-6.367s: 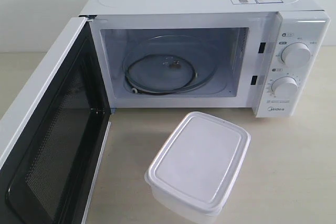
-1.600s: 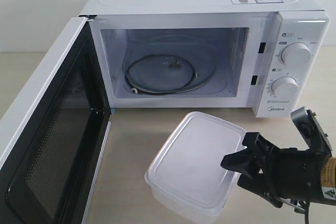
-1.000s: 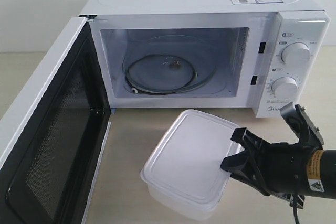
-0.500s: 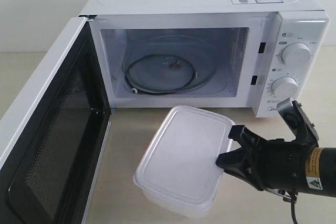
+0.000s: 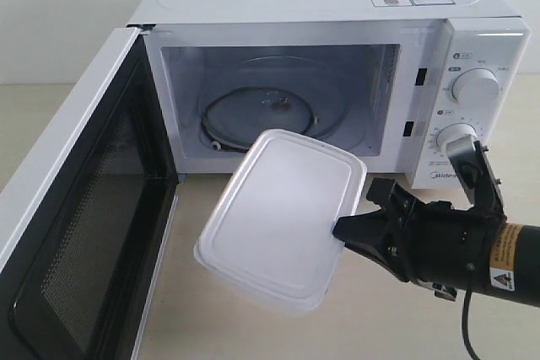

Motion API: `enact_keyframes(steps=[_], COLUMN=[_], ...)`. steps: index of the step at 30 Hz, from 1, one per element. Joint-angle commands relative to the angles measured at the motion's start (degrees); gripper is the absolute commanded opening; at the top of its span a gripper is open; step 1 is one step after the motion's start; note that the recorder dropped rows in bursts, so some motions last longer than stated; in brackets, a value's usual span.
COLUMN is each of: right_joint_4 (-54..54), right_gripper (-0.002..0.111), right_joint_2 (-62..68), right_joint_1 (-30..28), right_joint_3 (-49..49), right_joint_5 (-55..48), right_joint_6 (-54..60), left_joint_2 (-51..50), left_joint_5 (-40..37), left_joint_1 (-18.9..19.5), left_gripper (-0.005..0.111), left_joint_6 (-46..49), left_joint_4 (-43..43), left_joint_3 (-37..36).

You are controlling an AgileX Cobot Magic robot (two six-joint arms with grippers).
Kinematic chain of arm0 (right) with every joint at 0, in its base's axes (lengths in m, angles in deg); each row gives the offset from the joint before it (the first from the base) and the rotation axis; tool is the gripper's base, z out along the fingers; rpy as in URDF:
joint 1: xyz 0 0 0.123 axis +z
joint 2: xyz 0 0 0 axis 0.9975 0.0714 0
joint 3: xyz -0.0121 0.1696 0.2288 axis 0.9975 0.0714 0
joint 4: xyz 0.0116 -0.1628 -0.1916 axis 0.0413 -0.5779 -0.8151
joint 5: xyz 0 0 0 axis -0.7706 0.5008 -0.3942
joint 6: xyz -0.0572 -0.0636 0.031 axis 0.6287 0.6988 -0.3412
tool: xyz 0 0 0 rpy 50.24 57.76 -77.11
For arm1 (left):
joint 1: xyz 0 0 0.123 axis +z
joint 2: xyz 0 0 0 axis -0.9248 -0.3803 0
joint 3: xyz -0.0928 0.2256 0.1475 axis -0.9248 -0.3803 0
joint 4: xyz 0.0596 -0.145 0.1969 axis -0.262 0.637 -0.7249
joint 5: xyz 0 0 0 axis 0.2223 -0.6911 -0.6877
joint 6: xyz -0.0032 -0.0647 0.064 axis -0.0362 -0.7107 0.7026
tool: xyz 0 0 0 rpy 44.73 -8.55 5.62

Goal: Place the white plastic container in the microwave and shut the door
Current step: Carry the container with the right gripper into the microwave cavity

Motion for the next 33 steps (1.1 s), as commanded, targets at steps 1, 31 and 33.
enact_keyframes(steps=[1,31,33], right_joint_4=[2.07,75.72,75.72], right_gripper=[0.000,0.000,0.000], right_joint_2=[-0.21,7.53,9.33], right_joint_1=[0.12,25.95,24.96], right_joint_3=[-0.02,-21.30,-23.12], right_joint_5=[2.82,-9.54,-10.14], right_joint_6=[1.56,36.80,36.41], left_joint_2=[0.20,0.20,0.20], left_joint_5=[0.30,0.30,0.30], left_joint_1=[0.18,0.18,0.18], left_gripper=[0.004,0.004,0.004], left_joint_6=[0.42,0.42,0.42], left_joint_4=[0.17,0.17,0.17], left_joint_3=[-0.23,-0.23,-0.23])
